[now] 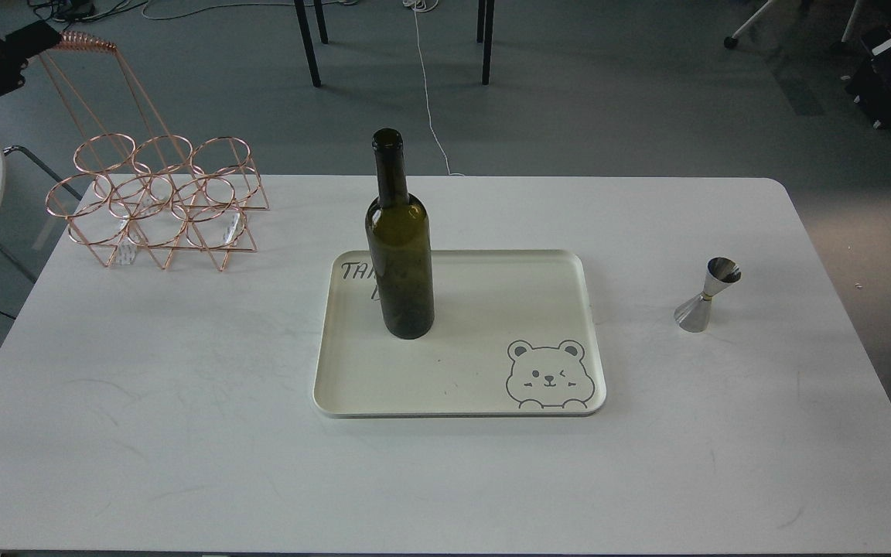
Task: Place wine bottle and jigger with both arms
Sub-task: 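Reach the left gripper toward the wine bottle neck, then close the left gripper on the bottle neck and lift it, then carry the bottle with the left gripper over the copper rack, then lower the bottle into the copper rack slot with the left gripper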
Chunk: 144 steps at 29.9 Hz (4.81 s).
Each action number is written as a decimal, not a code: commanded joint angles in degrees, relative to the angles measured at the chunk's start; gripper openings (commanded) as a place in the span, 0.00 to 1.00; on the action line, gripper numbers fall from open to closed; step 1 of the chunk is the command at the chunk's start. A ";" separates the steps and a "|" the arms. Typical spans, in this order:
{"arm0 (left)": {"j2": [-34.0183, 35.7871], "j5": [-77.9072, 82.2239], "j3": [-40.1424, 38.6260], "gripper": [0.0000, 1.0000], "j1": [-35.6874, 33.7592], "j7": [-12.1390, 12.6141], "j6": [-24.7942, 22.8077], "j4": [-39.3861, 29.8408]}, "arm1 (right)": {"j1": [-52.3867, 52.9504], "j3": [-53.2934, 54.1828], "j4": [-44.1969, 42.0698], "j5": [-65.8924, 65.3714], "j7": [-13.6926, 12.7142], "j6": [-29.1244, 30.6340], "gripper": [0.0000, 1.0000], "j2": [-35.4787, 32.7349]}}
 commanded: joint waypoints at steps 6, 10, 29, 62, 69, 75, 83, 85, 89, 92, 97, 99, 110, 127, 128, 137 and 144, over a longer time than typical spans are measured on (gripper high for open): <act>-4.42 35.03 3.43 0.98 0.16 -0.05 8.92 -11.51 | 0.02 8.80 -10.93 15.37 0.01 14.60 0.98 5.17; -8.64 47.36 5.02 0.98 0.16 -0.14 10.42 -12.39 | 0.19 10.04 -18.22 22.76 -0.65 21.91 0.98 7.99; -26.84 61.97 5.81 0.93 0.42 1.00 14.55 -9.85 | 0.99 11.00 -20.79 26.38 -1.71 25.96 0.98 8.78; -29.57 61.18 3.79 0.12 -2.73 5.57 16.05 -8.52 | 1.60 10.92 -20.96 26.38 -1.62 26.14 0.98 8.52; -26.32 58.98 3.53 0.13 -9.15 4.87 14.47 -11.43 | 2.04 10.92 -20.96 26.38 -1.62 26.23 0.98 8.17; -17.80 53.81 3.61 0.14 -12.93 3.47 14.20 -6.26 | 1.60 10.92 -21.05 26.38 -1.62 26.40 0.98 7.29; -11.65 53.71 4.14 0.13 -13.82 -3.21 14.73 7.73 | 1.51 10.92 -20.79 26.38 -1.62 26.84 0.98 7.81; -10.24 53.53 4.31 0.13 -13.82 -3.39 14.73 8.08 | 1.60 10.92 -20.61 26.38 -1.62 26.84 0.98 7.90; -9.70 53.62 4.49 0.13 -13.55 -3.30 14.82 8.69 | 1.95 10.92 -20.53 26.38 -1.62 26.84 0.98 7.90; -10.23 53.88 4.58 0.13 -13.11 -3.30 15.69 10.98 | 2.13 10.92 -20.44 26.38 -1.62 26.93 0.98 7.90; -10.67 53.45 5.45 0.13 -12.68 -3.22 16.84 12.21 | 2.13 10.92 -20.44 26.38 -1.62 27.02 0.98 7.90; -10.67 53.10 7.29 0.13 -12.59 -3.22 17.89 12.74 | 2.13 10.92 -20.44 26.38 -1.62 27.02 0.98 7.90; -13.04 49.68 11.87 0.14 -12.50 -2.69 22.29 15.38 | 2.04 10.92 -20.44 26.38 -1.62 27.02 0.98 7.90; -14.71 47.12 11.79 0.14 -12.50 -1.72 22.46 16.78 | 2.04 10.92 -20.44 26.38 -1.62 27.02 0.98 7.73; -15.06 47.12 11.79 0.14 -12.50 -1.64 22.46 17.05 | 2.04 10.92 -20.44 26.38 -1.62 27.02 0.98 7.73; -16.12 47.38 11.96 0.14 -12.50 -1.63 23.08 18.28 | 2.04 10.83 -20.52 26.38 -1.62 27.11 0.98 7.64; -16.91 47.47 12.05 0.16 -11.89 -1.72 23.52 19.16 | 2.04 10.92 -20.61 26.38 -1.62 28.07 0.98 7.64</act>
